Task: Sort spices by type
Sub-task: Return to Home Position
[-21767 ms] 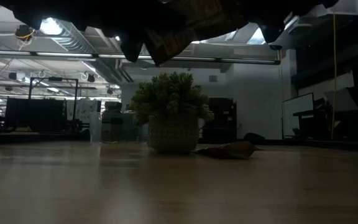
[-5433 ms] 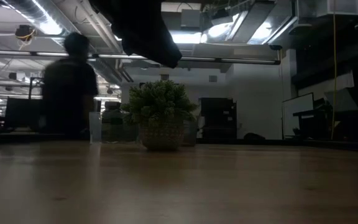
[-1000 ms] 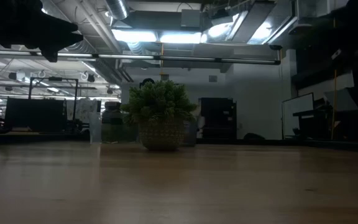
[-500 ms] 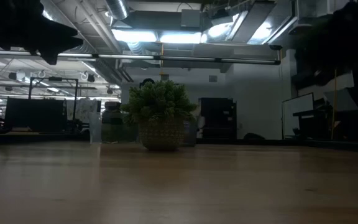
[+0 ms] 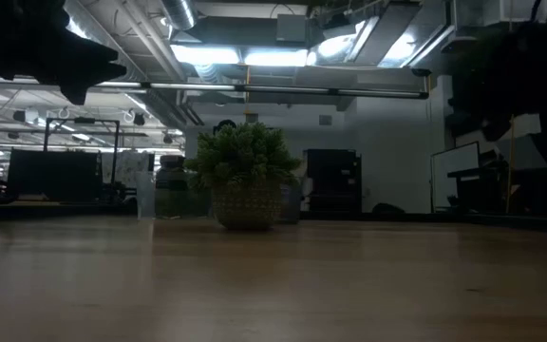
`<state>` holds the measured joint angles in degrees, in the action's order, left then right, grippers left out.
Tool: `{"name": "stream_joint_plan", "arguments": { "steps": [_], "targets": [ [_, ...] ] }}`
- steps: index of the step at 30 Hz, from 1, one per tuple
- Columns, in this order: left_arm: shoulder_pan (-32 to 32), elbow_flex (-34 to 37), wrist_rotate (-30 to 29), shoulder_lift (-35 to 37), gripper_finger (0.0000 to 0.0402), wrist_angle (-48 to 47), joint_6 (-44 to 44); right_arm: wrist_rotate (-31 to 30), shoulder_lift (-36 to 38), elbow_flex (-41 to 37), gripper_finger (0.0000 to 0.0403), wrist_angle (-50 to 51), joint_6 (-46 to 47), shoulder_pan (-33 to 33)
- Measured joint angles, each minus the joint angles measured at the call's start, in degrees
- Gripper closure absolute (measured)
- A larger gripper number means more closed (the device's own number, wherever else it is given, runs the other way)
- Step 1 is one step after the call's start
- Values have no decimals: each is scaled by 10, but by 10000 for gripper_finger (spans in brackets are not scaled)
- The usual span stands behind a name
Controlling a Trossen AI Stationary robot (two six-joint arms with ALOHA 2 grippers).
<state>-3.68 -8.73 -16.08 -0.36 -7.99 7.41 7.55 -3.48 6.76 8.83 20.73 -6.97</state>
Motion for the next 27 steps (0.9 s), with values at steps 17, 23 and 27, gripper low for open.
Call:
{"name": "stream_joint_plan", "arguments": {
  "steps": [17,23,27],
  "targets": [
    [0,0,-2,0,253,-3,-2,-20,33,-30,242,-19,-42,-2],
    [0,0,-2,0,254,-10,-3,-38,32,-53,242,-84,-90,-2],
    [0,0,-2,0,254,-23,-3,-55,32,-62,242,-101,-108,-2]
  ]
}}
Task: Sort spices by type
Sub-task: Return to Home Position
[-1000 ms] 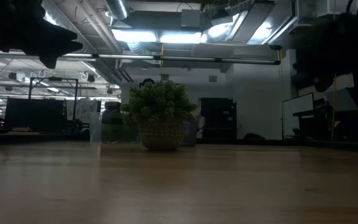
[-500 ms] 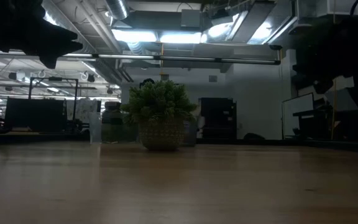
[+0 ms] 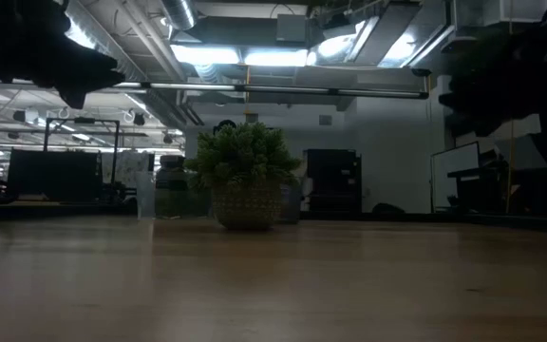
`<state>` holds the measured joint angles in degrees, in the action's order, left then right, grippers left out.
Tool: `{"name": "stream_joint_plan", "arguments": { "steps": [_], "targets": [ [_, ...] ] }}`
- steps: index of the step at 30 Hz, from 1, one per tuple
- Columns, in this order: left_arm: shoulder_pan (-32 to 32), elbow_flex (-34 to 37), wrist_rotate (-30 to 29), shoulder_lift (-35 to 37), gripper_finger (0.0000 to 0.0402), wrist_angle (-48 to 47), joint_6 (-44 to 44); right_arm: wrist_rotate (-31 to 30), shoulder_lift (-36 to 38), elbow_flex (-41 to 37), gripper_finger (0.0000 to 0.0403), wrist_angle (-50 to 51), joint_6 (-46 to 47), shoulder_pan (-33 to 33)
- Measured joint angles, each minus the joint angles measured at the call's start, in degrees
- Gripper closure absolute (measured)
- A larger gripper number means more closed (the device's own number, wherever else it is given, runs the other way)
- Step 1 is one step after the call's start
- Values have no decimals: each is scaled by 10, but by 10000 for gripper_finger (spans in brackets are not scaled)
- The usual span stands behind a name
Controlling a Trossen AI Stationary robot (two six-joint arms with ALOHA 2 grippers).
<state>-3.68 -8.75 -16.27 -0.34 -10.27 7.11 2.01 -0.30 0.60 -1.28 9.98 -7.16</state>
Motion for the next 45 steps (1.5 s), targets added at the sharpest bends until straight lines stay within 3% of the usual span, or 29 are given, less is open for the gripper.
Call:
{"name": "stream_joint_plan", "arguments": {
  "steps": [19,32,45],
  "targets": [
    [0,0,0,0,253,-128,-12,-3,-2,-1,242,0,-2,0],
    [0,0,-30,1,253,-99,53,-3,-2,-2,242,-1,2,0],
    [0,0,-39,1,253,-41,-15,-3,-2,-2,242,-2,2,0]
  ]
}}
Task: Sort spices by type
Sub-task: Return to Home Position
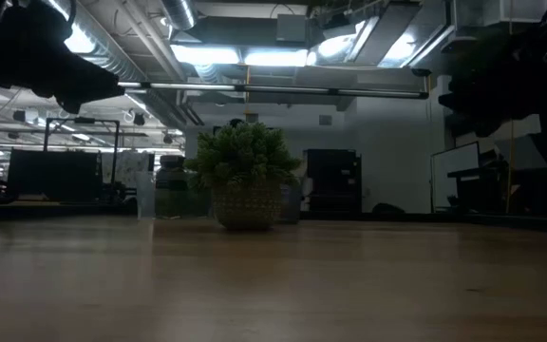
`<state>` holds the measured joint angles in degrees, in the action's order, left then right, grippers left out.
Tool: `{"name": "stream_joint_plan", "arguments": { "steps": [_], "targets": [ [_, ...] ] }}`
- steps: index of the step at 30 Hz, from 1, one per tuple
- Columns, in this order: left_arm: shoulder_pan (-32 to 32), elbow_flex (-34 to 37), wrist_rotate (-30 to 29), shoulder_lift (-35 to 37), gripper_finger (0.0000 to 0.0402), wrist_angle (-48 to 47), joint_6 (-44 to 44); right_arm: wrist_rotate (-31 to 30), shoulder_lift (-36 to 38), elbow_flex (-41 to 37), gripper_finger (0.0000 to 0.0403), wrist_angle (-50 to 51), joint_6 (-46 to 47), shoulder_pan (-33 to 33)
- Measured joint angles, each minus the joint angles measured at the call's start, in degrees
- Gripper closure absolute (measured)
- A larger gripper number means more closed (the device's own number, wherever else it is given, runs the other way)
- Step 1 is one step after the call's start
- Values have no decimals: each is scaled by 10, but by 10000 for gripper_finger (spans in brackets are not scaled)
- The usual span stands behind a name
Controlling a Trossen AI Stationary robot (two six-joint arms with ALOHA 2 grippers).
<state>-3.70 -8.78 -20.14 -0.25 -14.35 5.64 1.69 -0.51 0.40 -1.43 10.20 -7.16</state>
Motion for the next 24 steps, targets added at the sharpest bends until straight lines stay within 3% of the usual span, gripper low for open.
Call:
{"name": "stream_joint_plan", "arguments": {
  "steps": [9,17,24],
  "targets": [
    [0,0,0,0,253,18,23,0,0,0,242,0,0,0],
    [0,56,50,0,254,162,-20,0,0,0,242,0,0,0],
    [0,82,52,0,253,183,-1,0,0,0,242,0,0,0]
  ]
}}
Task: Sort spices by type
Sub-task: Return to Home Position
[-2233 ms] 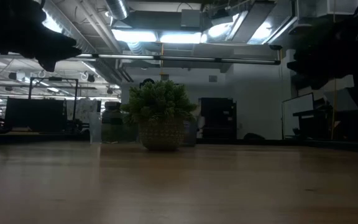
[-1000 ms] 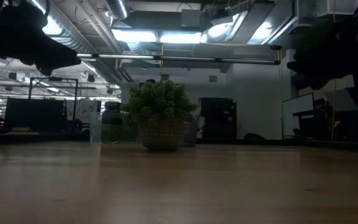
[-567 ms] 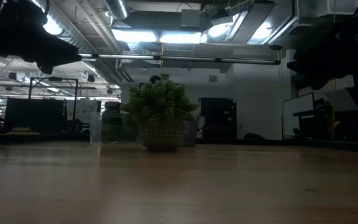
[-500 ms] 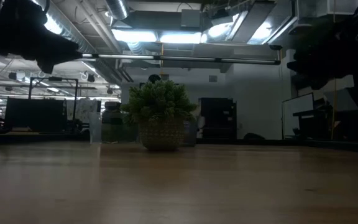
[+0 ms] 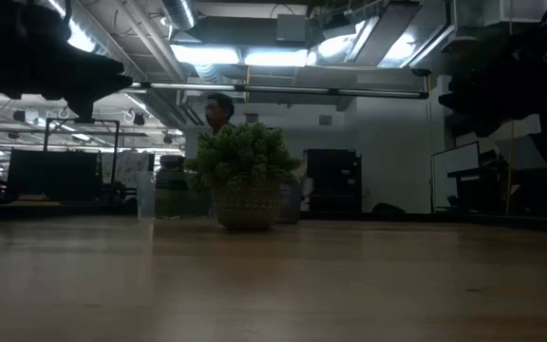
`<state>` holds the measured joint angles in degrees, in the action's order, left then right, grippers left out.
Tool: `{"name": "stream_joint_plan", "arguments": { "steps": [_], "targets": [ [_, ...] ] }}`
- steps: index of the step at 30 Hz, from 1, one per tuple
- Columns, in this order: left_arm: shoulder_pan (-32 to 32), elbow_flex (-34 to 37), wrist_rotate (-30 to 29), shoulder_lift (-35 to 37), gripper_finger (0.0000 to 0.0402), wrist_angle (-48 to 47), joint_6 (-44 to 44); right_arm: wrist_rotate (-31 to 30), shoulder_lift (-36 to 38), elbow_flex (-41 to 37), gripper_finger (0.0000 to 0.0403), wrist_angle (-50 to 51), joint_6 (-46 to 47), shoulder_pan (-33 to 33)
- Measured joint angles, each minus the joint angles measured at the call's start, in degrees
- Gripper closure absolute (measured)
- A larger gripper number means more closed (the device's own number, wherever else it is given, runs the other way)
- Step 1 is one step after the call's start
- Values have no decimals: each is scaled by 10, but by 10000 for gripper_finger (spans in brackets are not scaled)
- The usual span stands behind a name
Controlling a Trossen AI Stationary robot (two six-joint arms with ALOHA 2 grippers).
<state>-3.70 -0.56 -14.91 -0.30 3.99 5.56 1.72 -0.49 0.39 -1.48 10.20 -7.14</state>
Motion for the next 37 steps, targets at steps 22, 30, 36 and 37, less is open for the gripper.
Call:
{"name": "stream_joint_plan", "arguments": {
  "steps": [22,30,36,37],
  "targets": [
    [0,0,3,-1,253,-12,-120,0,0,0,242,0,0,0],
    [0,0,2,-1,253,-12,-116,0,0,0,242,0,0,0],
    [0,0,2,-1,253,-12,-116,0,0,0,242,0,0,0],
    [0,0,2,-1,253,-12,-116,0,0,0,242,0,0,0]
  ]
}}
